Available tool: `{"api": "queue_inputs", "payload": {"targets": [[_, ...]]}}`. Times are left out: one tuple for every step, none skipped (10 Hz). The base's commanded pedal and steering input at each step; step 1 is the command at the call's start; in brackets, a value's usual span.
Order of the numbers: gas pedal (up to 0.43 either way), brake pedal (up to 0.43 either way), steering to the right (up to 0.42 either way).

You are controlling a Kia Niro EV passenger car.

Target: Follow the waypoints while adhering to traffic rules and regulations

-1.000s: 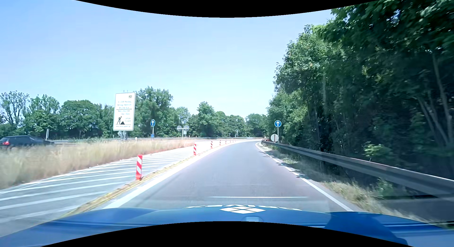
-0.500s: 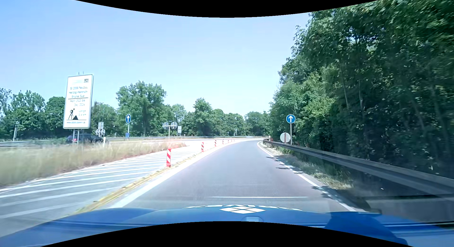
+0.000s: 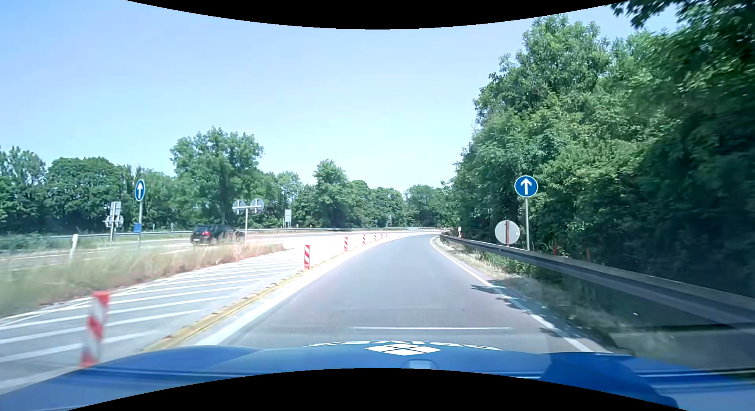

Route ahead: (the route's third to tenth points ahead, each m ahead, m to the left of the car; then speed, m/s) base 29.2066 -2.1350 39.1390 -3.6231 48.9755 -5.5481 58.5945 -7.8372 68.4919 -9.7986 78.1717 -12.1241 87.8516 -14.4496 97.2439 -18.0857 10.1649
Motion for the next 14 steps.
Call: {"api": "queue_inputs", "payload": {"targets": [[0.039, 0.0, 0.01], [0.039, 0.0, 0.012], [0.039, 0.0, 0.011], [0.039, 0.0, 0.012], [0.039, 0.0, 0.012], [0.039, 0.0, 0.011], [0.039, 0.0, 0.011], [0.039, 0.0, 0.011], [0.039, 0.0, 0.012], [0.039, 0.0, 0.011], [0.039, 0.0, 0.011], [0.039, 0.0, 0.011], [0.039, 0.0, 0.011], [0.039, 0.0, 0.011]]}}
